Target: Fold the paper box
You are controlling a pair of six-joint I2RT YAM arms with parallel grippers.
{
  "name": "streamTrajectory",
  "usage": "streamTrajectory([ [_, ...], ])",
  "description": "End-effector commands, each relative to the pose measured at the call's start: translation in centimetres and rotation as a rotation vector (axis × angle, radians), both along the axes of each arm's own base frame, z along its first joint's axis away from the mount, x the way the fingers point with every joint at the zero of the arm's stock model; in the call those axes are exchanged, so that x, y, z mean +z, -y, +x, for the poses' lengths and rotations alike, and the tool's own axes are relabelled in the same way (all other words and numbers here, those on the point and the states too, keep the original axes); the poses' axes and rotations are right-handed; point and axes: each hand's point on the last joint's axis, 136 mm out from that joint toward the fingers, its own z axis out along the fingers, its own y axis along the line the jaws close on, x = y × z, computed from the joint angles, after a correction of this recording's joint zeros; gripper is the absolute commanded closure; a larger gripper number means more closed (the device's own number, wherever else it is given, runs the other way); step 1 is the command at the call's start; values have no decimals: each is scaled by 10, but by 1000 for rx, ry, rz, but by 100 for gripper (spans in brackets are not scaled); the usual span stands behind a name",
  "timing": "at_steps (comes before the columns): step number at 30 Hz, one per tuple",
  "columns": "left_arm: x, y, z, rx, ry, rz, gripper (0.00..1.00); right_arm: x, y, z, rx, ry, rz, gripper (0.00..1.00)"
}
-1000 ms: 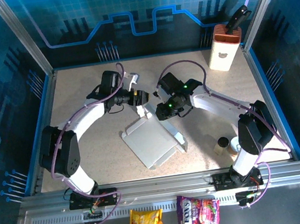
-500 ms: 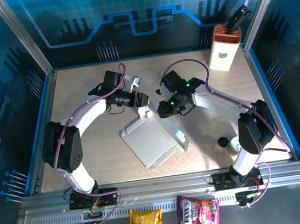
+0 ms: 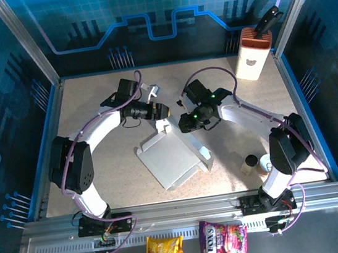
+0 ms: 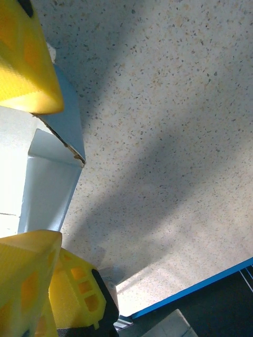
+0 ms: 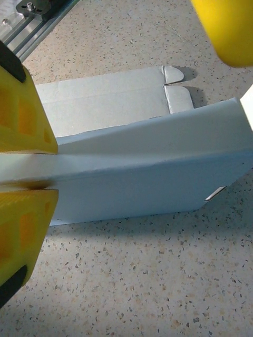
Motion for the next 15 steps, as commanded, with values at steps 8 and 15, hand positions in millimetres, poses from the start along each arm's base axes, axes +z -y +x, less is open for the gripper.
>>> streamTrajectory([
  [8,-5,2,12,14,-19,41,39,-24,20,-2,-43,-46,-77,77],
  [15,-8,6,2,-9,-73,31,46,-23,19,-3,-40,-49,-70,78],
])
